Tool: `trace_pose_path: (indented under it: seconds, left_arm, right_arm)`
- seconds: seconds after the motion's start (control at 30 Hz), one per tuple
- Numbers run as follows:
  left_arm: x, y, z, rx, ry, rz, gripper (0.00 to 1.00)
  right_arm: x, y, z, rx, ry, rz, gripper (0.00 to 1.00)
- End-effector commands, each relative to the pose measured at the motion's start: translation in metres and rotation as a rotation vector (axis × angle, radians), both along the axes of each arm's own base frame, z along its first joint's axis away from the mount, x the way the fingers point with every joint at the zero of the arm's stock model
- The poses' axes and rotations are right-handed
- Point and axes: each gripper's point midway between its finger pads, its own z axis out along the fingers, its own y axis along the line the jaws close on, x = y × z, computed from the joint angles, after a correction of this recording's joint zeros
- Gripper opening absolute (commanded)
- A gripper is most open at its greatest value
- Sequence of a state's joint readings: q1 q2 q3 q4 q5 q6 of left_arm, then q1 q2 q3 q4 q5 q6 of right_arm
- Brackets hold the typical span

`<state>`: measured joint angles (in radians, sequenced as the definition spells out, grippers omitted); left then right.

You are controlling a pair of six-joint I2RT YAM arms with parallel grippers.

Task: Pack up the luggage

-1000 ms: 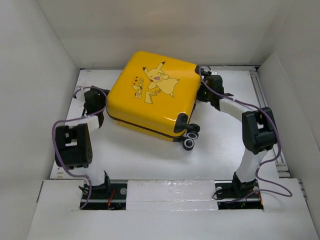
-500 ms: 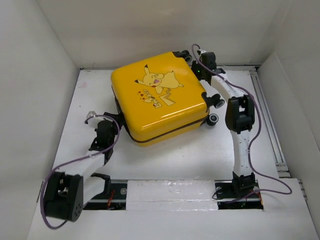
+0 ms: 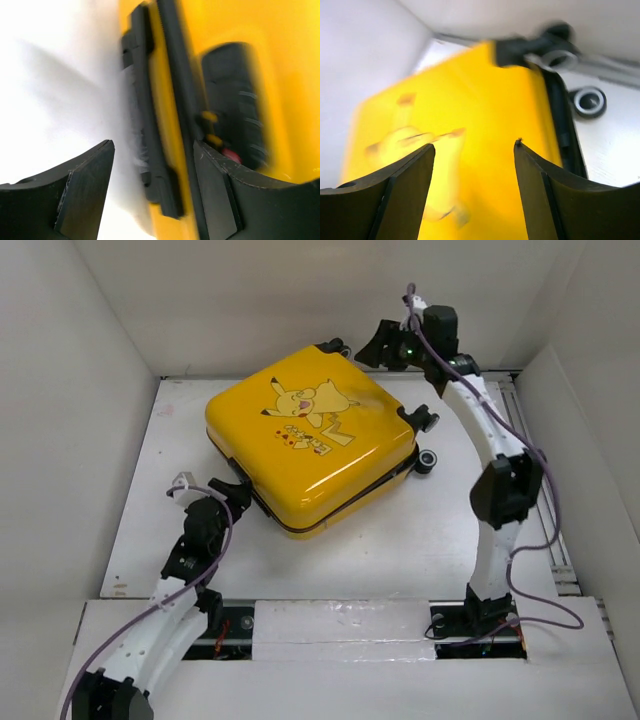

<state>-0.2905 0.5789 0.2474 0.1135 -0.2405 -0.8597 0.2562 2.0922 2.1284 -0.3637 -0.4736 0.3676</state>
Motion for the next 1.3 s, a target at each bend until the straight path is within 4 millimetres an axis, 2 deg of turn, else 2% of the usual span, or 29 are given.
trace_pose_path:
  seconds: [0.0, 0.1, 0.13, 0.17, 0.2, 0.23, 0.27, 0.3, 0.33, 0.37, 0.4, 0.43, 0.47, 0.5, 0.53, 0.6, 0.63, 0.7, 0.73, 0.8, 0.83, 0.87, 0.93, 1.03, 1.07, 1.1, 1.13, 1.2, 1.27]
  left_arm:
    - [0.008, -0.013, 0.085, -0.047, -0.226, -0.056, 0.61]
    - [0.001, -0.008, 0.099, -0.042, -0.280, -0.049, 0.62]
    - [0.001, -0.008, 0.099, -0.031, -0.290, -0.051, 0.63]
    - [0.004, -0.009, 0.091, -0.023, -0.261, -0.052, 0.64]
    - [0.007, -0.011, 0.092, -0.021, -0.247, -0.061, 0.64]
    - [0.010, -0.020, 0.093, -0.028, -0.238, -0.101, 0.64]
    - [0.016, -0.022, 0.081, -0.015, -0.187, -0.103, 0.64]
    - [0.018, -0.023, 0.076, -0.032, -0.168, -0.097, 0.63]
    - [0.018, -0.022, 0.074, -0.036, -0.159, -0.086, 0.63]
    - [0.017, -0.016, 0.072, -0.030, -0.162, -0.061, 0.63]
    - [0.012, -0.011, 0.083, -0.051, -0.210, -0.035, 0.62]
    - [0.010, -0.006, 0.091, -0.066, -0.248, -0.009, 0.62]
    - [0.007, 0.004, 0.101, -0.068, -0.287, 0.038, 0.62]
    - [0.002, 0.011, 0.109, -0.077, -0.329, 0.066, 0.62]
    - [0.003, 0.014, 0.117, -0.096, -0.359, 0.091, 0.62]
    - [0.007, 0.022, 0.137, -0.108, -0.411, 0.142, 0.63]
    - [0.017, 0.018, 0.133, -0.109, -0.378, 0.144, 0.63]
    - [0.031, 0.017, 0.148, -0.121, -0.386, 0.155, 0.67]
    - [0.044, 0.013, 0.159, -0.127, -0.380, 0.156, 0.68]
    - [0.063, 0.019, 0.189, -0.138, -0.428, 0.191, 0.73]
    - [0.063, 0.017, 0.207, -0.153, -0.462, 0.177, 0.73]
    - [0.077, 0.025, 0.206, -0.160, -0.445, 0.207, 0.74]
    - [0.093, 0.026, 0.226, -0.189, -0.481, 0.169, 0.74]
    - [0.137, 0.044, 0.245, -0.181, -0.468, 0.180, 0.74]
    - [0.148, 0.045, 0.281, -0.168, -0.507, 0.149, 0.74]
    - [0.177, 0.058, 0.261, -0.134, -0.434, 0.163, 0.74]
    - [0.189, 0.064, 0.249, -0.091, -0.364, 0.159, 0.73]
    - [0.227, 0.078, 0.246, -0.063, -0.316, 0.136, 0.73]
    - [0.248, 0.079, 0.225, -0.081, -0.227, 0.079, 0.72]
  right_arm:
    - [-0.048, -0.017, 0.108, 0.109, -0.238, 0.070, 0.71]
    - [-0.095, -0.030, 0.120, 0.105, -0.300, 0.090, 0.53]
    - [-0.112, -0.022, 0.082, 0.096, -0.224, 0.112, 0.45]
    - [-0.127, -0.019, 0.075, 0.088, -0.231, 0.121, 0.32]
    - [-0.158, -0.020, 0.093, 0.093, -0.299, 0.125, 0.27]
    - [-0.171, -0.011, 0.088, 0.091, -0.311, 0.102, 0.18]
    - [-0.183, -0.011, 0.048, 0.065, -0.243, 0.079, 0.05]
    - [-0.205, -0.016, 0.057, 0.071, -0.279, 0.057, 0.00]
    - [-0.215, -0.018, 0.047, 0.062, -0.270, 0.035, 0.00]
    - [-0.221, -0.025, 0.010, 0.029, -0.207, -0.029, 0.00]
    - [-0.225, -0.037, 0.000, 0.025, -0.192, -0.086, 0.00]
    - [-0.237, -0.051, 0.003, 0.050, -0.198, -0.149, 0.00]
    - [-0.230, -0.081, -0.008, 0.036, -0.181, -0.285, 0.00]
    - [-0.234, -0.094, -0.036, 0.023, -0.132, -0.321, 0.00]
    - [-0.238, -0.104, -0.037, 0.038, -0.136, -0.344, 0.00]
    - [-0.235, -0.121, -0.062, 0.018, -0.088, -0.378, 0.00]
    - [-0.234, -0.125, -0.068, 0.012, -0.076, -0.392, 0.01]
    - [-0.229, -0.132, -0.096, -0.001, 0.007, -0.408, 0.07]
    - [-0.228, -0.133, -0.110, 0.006, 0.040, -0.411, 0.10]
    - [-0.222, -0.132, -0.141, 0.017, 0.115, -0.387, 0.26]
    - [-0.221, -0.131, -0.140, 0.034, 0.108, -0.391, 0.26]
    - [-0.218, -0.132, -0.147, 0.044, 0.124, -0.390, 0.29]
    - [-0.211, -0.119, -0.157, 0.073, 0.146, -0.331, 0.30]
    - [-0.201, -0.112, -0.173, 0.097, 0.188, -0.314, 0.26]
    - [-0.200, -0.112, -0.175, 0.106, 0.196, -0.318, 0.24]
    - [-0.199, -0.108, -0.177, 0.106, 0.196, -0.309, 0.24]
    - [-0.198, -0.108, -0.178, 0.115, 0.202, -0.313, 0.23]
    - [-0.192, -0.111, -0.171, 0.129, 0.173, -0.339, 0.23]
    - [-0.192, -0.106, -0.177, 0.132, 0.192, -0.333, 0.23]
